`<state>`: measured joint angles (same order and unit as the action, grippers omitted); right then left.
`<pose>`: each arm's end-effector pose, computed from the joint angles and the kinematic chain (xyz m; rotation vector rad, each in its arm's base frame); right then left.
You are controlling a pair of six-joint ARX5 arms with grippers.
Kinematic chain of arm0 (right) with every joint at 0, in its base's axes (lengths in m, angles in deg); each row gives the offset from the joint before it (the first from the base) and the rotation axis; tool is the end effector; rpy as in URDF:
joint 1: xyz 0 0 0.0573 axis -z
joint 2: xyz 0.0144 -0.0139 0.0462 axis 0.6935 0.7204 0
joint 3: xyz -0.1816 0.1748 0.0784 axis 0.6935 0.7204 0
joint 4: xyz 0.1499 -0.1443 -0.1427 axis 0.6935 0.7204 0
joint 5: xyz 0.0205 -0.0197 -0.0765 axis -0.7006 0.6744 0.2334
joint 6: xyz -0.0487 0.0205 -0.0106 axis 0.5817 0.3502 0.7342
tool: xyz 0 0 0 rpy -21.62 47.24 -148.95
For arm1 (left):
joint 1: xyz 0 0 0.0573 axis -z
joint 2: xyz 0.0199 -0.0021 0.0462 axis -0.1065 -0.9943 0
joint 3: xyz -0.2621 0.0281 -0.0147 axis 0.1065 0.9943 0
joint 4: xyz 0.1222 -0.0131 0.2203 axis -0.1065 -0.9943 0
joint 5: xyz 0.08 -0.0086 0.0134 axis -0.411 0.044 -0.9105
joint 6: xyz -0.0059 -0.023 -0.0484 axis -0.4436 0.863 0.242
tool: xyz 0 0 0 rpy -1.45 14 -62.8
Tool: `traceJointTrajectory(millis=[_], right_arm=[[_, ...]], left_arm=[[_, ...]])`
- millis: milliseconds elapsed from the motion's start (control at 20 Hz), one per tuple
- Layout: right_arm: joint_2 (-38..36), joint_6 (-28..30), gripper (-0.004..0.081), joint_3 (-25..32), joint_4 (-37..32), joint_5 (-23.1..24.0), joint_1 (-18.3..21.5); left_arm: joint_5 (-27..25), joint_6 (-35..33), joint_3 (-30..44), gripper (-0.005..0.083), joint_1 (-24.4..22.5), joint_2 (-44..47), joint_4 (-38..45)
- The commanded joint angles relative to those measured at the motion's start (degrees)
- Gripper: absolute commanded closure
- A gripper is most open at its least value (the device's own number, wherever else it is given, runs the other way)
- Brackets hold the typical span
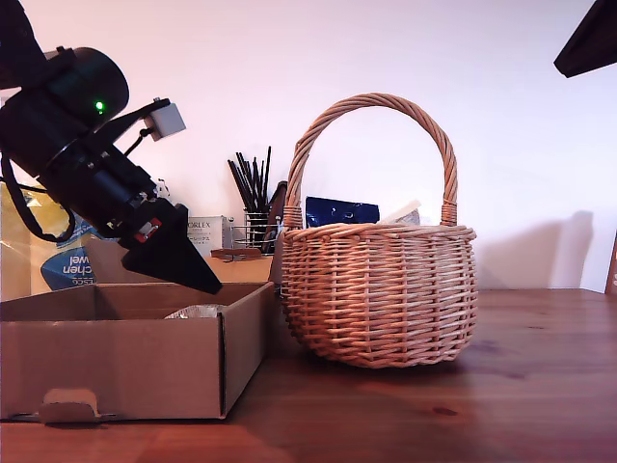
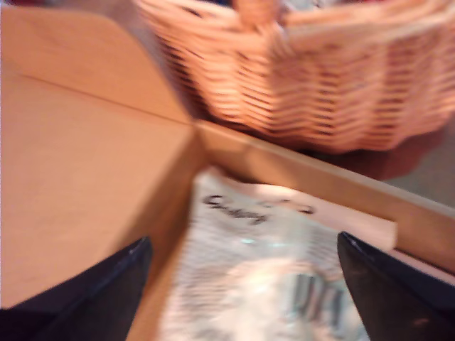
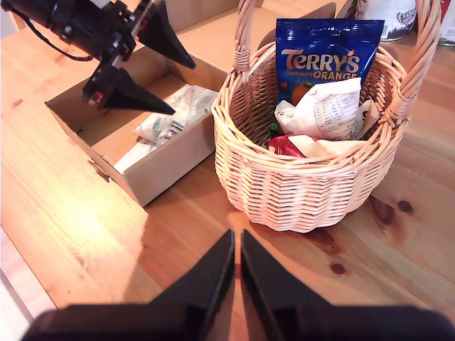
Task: Move the bags of Easter eggs from the cardboard box on the left into the woven basket on the right side.
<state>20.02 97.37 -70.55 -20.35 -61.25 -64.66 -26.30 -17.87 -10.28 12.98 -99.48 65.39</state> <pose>0.1203 0.0562 0.2822 -0.1467 0.5262 0.7400 0.3103 -0.1218 0.1765 0.4997 0.5834 -1.0136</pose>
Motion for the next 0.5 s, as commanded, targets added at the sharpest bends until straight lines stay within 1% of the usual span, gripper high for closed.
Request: traceJointTrajectory(millis=[0,200,450], right_arm=[[-0.07,0.15,0.0782,0.37,-0.37,-0.2,-0.24],[-0.07,0.15,0.0782,0.37,-0.39,-0.2,-0.24],[-0.07,0.15,0.0782,0.37,-0.37,-0.22,-0.24]], left_arm=[[0.46,-0.59,-0.48,0.0008,0.15,-2.49,0.48],[1.79,-0.44,-2.25,0.0009,-0.26,-5.11,-0.09],[1.92,0.81,-5.27,0.0009,-0.87,-9.4,-0.46]])
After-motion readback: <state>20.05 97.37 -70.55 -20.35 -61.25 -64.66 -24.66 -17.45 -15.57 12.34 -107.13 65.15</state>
